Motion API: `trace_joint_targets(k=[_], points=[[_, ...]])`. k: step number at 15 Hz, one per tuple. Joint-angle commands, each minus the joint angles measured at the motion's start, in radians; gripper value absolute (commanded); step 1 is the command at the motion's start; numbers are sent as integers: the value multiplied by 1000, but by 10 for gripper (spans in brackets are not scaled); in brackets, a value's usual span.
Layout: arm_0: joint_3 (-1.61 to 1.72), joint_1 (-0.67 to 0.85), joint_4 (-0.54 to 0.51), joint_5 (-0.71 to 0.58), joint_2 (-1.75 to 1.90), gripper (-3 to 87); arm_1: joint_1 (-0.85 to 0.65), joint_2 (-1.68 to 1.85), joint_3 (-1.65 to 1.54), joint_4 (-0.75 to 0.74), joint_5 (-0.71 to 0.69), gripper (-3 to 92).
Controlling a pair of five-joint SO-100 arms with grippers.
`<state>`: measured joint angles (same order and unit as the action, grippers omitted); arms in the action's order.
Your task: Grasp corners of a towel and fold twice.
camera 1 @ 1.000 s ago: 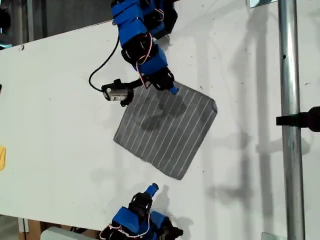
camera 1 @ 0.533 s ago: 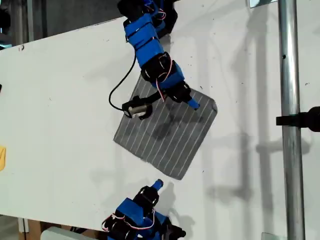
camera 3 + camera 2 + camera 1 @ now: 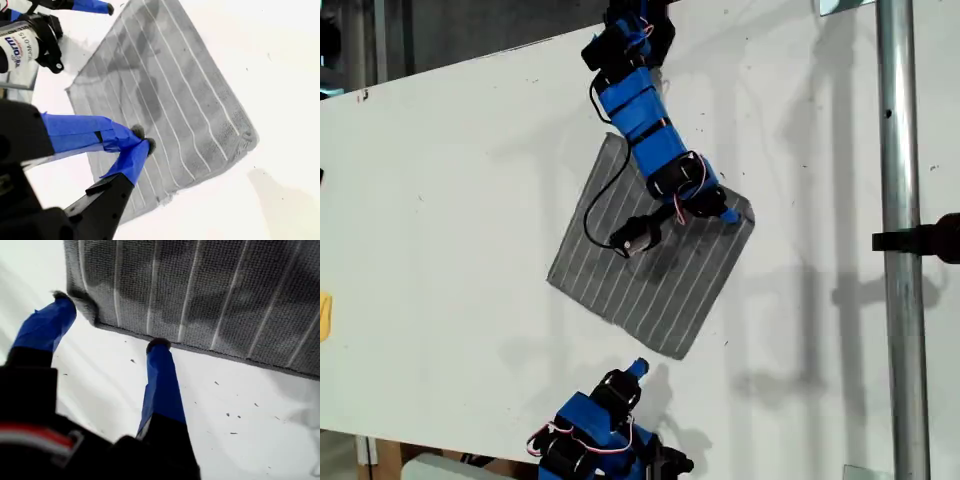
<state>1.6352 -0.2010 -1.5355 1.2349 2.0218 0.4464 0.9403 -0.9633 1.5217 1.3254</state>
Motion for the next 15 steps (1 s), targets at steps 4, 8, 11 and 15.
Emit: trace_joint_targets(k=[4,8,11,15], points=[[-37,2,3,12,-14,-28,21,-109,81,-104,15,312],[-28,11,3,12,-14,-28,5,-192,61,-109,51,43],[-9,21,2,34,-12,-28,-6,-173,35,-89,52,-2],[170,41,198,-38,75,28,-11,-160,35,-106,32,-2]])
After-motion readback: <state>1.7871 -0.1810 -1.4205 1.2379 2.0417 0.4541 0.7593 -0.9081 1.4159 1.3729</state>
